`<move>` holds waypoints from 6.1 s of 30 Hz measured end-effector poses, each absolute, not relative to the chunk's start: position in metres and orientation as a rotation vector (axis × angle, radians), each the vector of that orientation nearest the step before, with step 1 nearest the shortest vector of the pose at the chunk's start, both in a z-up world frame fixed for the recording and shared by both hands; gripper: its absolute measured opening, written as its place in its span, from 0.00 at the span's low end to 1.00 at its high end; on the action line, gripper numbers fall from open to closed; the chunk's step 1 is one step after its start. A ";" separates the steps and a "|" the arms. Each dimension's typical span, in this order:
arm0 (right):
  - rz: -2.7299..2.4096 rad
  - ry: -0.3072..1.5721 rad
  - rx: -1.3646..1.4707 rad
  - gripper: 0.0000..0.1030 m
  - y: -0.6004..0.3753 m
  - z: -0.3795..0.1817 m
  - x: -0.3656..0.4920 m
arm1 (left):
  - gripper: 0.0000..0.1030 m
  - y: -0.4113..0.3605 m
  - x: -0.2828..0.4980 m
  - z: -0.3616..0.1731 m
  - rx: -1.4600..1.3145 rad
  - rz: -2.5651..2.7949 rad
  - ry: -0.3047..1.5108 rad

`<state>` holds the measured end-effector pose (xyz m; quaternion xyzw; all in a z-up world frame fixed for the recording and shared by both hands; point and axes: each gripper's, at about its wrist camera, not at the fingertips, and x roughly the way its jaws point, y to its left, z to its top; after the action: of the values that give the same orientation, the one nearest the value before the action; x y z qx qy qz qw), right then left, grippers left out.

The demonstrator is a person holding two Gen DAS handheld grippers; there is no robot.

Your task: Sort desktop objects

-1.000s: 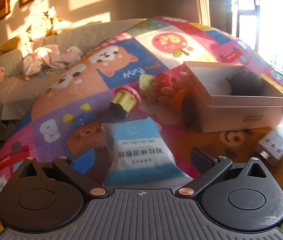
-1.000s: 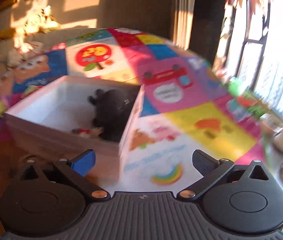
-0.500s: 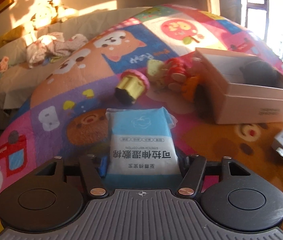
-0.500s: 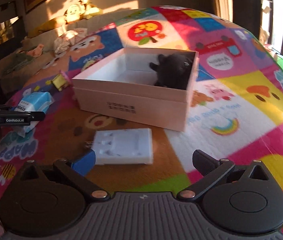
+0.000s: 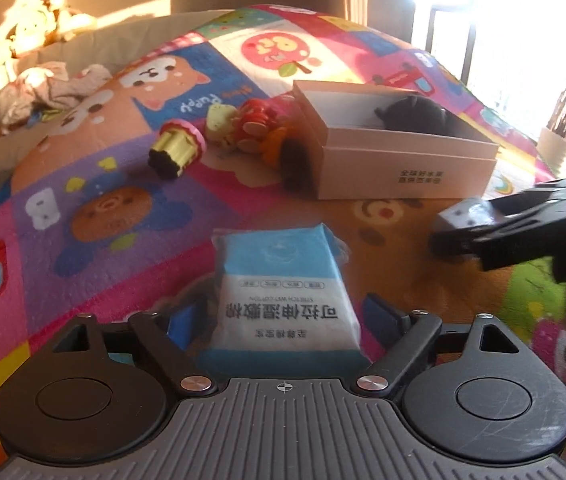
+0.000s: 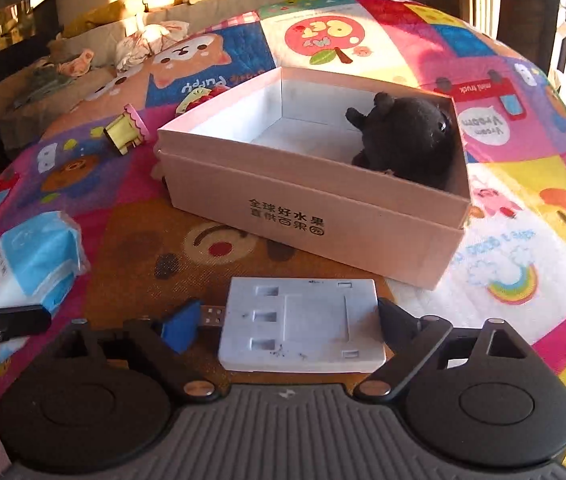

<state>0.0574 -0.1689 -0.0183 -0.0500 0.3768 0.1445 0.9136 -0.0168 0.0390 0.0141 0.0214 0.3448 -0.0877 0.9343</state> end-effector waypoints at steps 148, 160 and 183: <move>0.356 0.698 -0.150 0.58 -0.180 0.005 0.020 | 0.39 0.046 0.148 0.020 0.080 -0.342 0.574; 0.312 0.680 0.035 0.67 -0.212 -0.014 0.014 | 0.15 0.044 0.150 0.017 0.092 -0.285 0.594; 0.286 0.624 0.060 0.84 -0.215 -0.011 0.005 | 0.43 0.030 0.004 0.026 0.080 -0.325 0.685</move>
<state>0.0048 -0.2151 -0.0105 0.0292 0.3057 0.1402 0.9413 0.0041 0.0303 0.0256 0.0390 0.3344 -0.1587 0.9281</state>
